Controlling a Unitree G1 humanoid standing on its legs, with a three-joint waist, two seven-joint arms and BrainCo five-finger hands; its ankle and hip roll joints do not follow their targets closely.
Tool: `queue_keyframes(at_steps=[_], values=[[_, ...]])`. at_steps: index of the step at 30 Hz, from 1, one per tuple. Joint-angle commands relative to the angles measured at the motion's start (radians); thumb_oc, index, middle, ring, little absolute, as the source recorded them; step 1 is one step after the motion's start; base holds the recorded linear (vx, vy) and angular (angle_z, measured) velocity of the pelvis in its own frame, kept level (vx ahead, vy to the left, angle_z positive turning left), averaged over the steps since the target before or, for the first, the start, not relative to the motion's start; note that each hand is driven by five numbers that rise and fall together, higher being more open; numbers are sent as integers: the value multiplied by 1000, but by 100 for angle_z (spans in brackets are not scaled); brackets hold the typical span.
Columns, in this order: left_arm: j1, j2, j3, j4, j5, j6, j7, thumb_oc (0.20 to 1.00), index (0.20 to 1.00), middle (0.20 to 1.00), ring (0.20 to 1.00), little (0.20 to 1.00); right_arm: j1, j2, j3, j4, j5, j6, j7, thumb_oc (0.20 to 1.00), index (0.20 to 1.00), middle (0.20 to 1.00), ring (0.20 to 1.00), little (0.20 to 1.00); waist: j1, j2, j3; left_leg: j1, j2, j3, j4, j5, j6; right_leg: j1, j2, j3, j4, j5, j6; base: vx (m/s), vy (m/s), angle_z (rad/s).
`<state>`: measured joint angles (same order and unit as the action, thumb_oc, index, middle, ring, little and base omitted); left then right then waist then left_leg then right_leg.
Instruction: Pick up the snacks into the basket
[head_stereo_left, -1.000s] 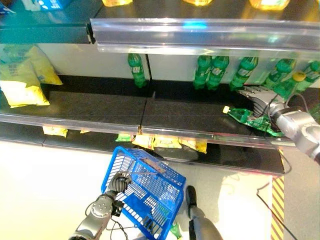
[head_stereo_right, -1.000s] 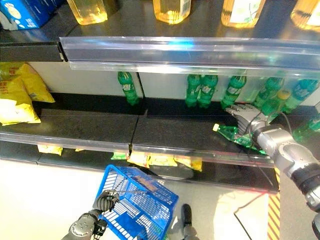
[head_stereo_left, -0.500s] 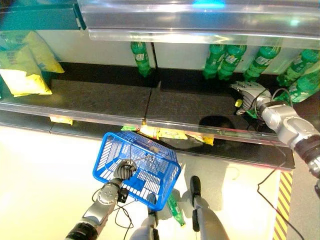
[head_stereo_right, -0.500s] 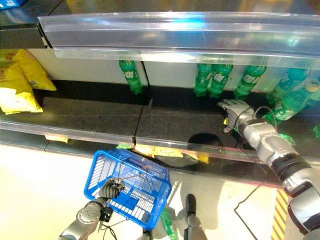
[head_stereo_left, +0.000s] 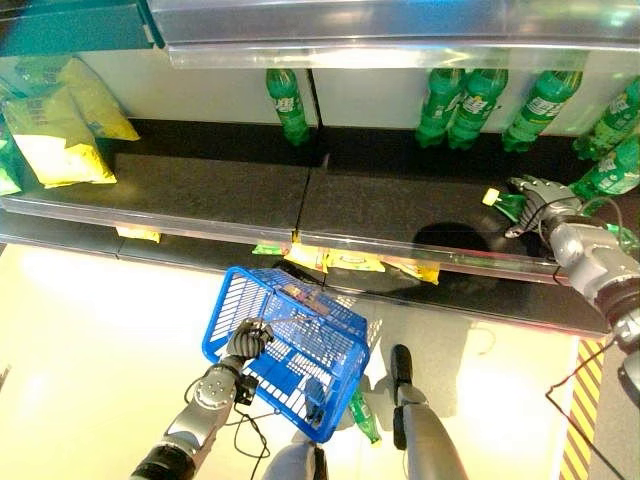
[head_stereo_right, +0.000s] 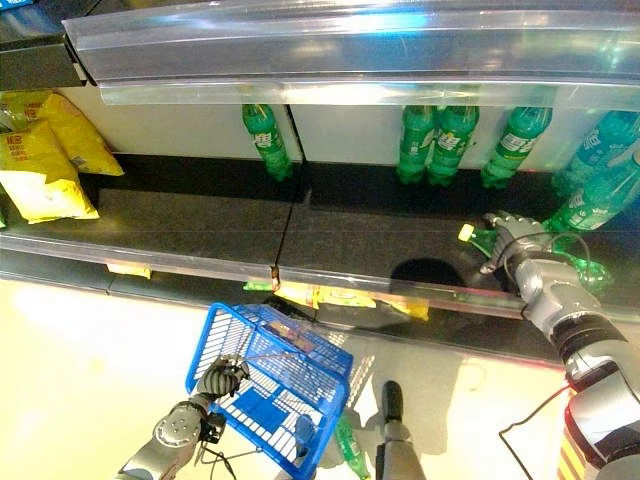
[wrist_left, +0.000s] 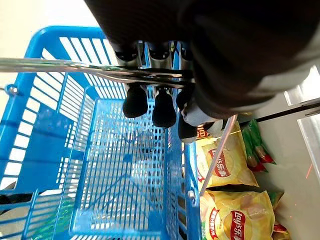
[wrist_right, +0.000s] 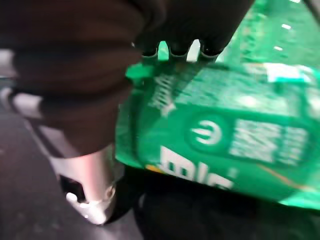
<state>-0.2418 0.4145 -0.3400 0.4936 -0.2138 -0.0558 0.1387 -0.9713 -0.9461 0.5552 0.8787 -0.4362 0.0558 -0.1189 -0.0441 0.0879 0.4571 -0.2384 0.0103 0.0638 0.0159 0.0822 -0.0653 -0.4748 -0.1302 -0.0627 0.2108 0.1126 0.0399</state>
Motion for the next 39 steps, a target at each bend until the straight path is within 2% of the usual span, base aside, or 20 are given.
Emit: queue_keyframes(at_steps=[1, 7, 13, 14, 15, 16, 17, 23, 39], values=[[31, 38, 36, -105, -15, -73, 24, 200, 200, 200, 200, 200, 34, -40, -16, -26, -27, 8, -29, 1000, 1000, 1000, 1000, 1000, -13, -27, -52, -87, 22, -29, 101, -36, -37, -11, -33, 59, 51, -84, 110, -1, 2, 5], [34, 34, 52, -105, -14, -73, 25, 200, 200, 200, 200, 200, 112, -70, -81, -40, -22, 9, -34, 1000, 1000, 1000, 1000, 1000, -20, -33, -49, -90, 21, -31, 103, -38, -37, -12, -37, 59, 55, -84, 111, -3, -2, 2], [36, 42, 57, -113, -15, -75, 25, 200, 200, 200, 200, 200, 121, -75, -84, -11, -14, 7, -30, 1000, 1000, 1000, 1000, 1000, -18, -32, -45, -97, 18, -29, 108, -39, -36, -20, -39, 65, 59, -83, 111, 0, 0, 0], [36, 43, 57, -115, -17, -75, 25, 200, 200, 200, 200, 200, 121, -74, -81, -6, -14, 8, -30, 865, 865, 865, 865, 865, -18, -30, -44, -97, 18, -28, 108, -38, -37, -20, -39, 67, 59, -84, 111, 0, 0, 0], [36, 43, 58, -117, -20, -76, 24, 200, 200, 200, 200, 200, 118, -73, -79, 2, -10, 7, -30, 558, 558, 558, 558, 558, -18, -29, -42, -98, 17, -27, 108, -37, -37, -21, -39, 68, 59, -84, 111, 0, 0, 0], [37, 43, 59, -116, -22, -76, 23, 200, 200, 200, 200, 200, 116, -72, -78, 9, -7, 7, -27, 438, 438, 438, 438, 438, -17, -28, -42, -97, 17, -27, 108, -37, -38, -21, -39, 67, 59, -84, 111, 0, 0, 0], [37, 44, 59, -117, -26, -76, 22, 200, 200, 200, 200, 200, 115, -67, -75, 25, -3, 5, -25, 200, 200, 200, 200, 200, -16, -26, -42, -98, 17, -27, 108, -36, -38, -22, -40, 66, 61, -85, 111, 0, 0, 0], [36, 45, 61, -119, -38, -77, 19, 200, 200, 200, 200, 200, 111, -53, -60, 68, 3, 3, -15, 200, 200, 200, 200, 200, -14, -21, -43, -99, 16, -30, 107, -33, -40, -19, -41, 63, 61, -87, 109, 1, -1, 1], [29, 45, 68, -129, -39, -76, 27, 200, 200, 200, 200, 200, 129, -20, -92, 38, 42, 0, -21, 200, 200, 200, 200, 200, -11, -21, -37, -109, 15, -36, 115, -35, -37, -27, -45, 61, 68, -88, 110, 0, 0, 0]])
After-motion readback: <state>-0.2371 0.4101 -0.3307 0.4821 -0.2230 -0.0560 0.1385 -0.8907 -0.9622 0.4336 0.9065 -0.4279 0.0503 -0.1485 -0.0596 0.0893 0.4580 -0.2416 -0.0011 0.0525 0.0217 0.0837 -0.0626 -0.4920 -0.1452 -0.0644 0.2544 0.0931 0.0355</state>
